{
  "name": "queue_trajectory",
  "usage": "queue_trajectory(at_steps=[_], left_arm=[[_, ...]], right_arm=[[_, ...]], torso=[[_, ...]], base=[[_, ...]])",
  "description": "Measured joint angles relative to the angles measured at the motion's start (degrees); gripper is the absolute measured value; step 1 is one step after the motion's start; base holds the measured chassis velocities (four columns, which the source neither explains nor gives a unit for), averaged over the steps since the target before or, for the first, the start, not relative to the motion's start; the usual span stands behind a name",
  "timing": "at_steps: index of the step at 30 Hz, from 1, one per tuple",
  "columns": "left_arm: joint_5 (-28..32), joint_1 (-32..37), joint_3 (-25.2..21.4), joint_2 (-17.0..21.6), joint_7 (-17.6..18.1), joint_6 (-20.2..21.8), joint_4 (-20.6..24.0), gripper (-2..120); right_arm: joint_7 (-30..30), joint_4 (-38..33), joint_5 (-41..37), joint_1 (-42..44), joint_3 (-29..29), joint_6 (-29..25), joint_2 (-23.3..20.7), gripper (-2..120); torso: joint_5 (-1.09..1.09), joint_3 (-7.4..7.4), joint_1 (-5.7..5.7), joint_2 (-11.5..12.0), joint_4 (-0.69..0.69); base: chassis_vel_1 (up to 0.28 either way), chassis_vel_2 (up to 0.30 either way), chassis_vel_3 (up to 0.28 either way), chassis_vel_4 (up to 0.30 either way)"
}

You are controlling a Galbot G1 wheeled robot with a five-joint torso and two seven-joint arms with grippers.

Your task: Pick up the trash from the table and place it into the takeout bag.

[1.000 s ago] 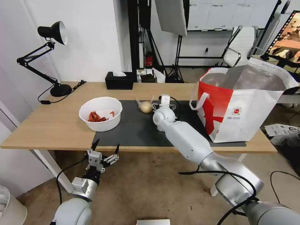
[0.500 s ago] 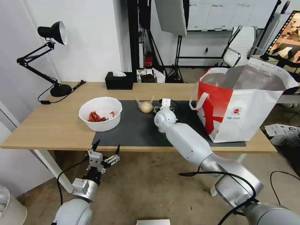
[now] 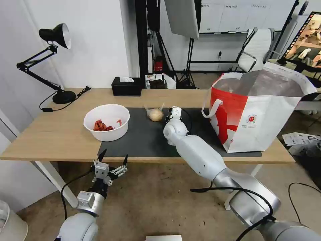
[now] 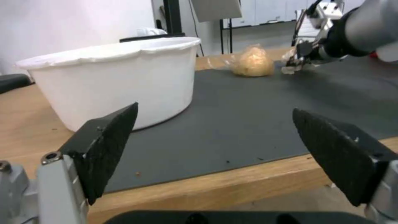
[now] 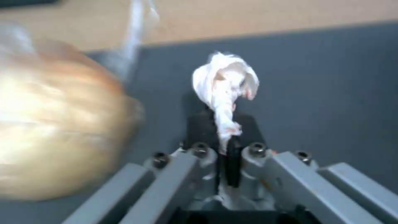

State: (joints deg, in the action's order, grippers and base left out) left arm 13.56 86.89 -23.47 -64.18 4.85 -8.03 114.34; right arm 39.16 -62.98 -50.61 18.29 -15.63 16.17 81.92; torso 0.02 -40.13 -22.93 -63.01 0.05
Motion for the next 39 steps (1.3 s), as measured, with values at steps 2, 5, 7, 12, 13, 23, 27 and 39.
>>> queue_trajectory(at_steps=[2, 5, 7, 12, 13, 23, 27, 39], left_arm=[[0.08, -0.1, 0.01, 0.09, 0.0, 0.0, 0.03, 100], [0.27, -0.14, -0.18, 0.25, 0.04, 0.0, 0.35, 100], [0.34, -0.03, -0.56, 0.37, 0.1, -0.06, 0.88, 100], [0.38, 0.21, -0.78, 0.52, 0.1, -0.09, 1.38, 100], [0.4, 0.23, -0.79, 0.63, 0.11, -0.09, 1.38, 100], [0.52, 0.31, -0.49, 0.9, 0.25, -0.1, 1.49, 100], [0.66, 0.32, -0.49, 0.99, 0.25, -0.1, 1.53, 100], [1.62, 0.12, -0.03, 1.16, 0.24, 0.11, 1.87, 100]], right_arm=[[-0.16, -3.08, 0.44, 0.74, -0.2, -0.74, -1.37, 0], [-1.11, -11.95, 2.55, 2.89, -0.76, -2.12, -5.82, 0], [-2.57, -21.1, 4.84, 4.64, -0.78, -3.25, -10.76, 0], [-2.96, -31.14, 6.35, 5.43, 1.04, -3.95, -16.3, 0], [-2.54, -33.1, 6.5, 5.18, 1.82, -4.0, -17.51, 0], [16.23, -36.58, -2.83, -5.0, 7.08, 6.65, -25.66, 0], [19.45, -37.11, -9.14, -5.63, 7.67, 10.32, -28.72, 0], [19.54, -40.13, -12.59, -0.63, 9.84, 10.61, -31.7, 7]], torso=[[0.0, 0.01, 0.0, 0.0, 0.01], [0.0, 0.01, 0.01, 0.0, -0.04], [0.0, 0.02, 0.01, -0.01, -0.06], [0.0, 0.03, 0.02, -0.01, -0.06], [0.0, 0.03, 0.02, -0.01, -0.06], [-0.02, 0.02, 0.01, -0.01, -0.05], [0.0, 0.02, 0.02, -0.01, -0.06], [-0.01, 0.02, 0.01, -0.01, -0.06]], base=[[0.0, 0.0, 0.0, 0.0], [0.0, 0.0, 0.0, 0.0], [0.0, 0.0, 0.0, 0.0], [0.0, 0.0, 0.0, 0.0], [0.0, 0.0, 0.0, 0.0], [0.0, 0.0, 0.0, 0.0], [0.0, 0.0, 0.0, 0.0], [0.0, 0.0, 0.0, 0.0]])
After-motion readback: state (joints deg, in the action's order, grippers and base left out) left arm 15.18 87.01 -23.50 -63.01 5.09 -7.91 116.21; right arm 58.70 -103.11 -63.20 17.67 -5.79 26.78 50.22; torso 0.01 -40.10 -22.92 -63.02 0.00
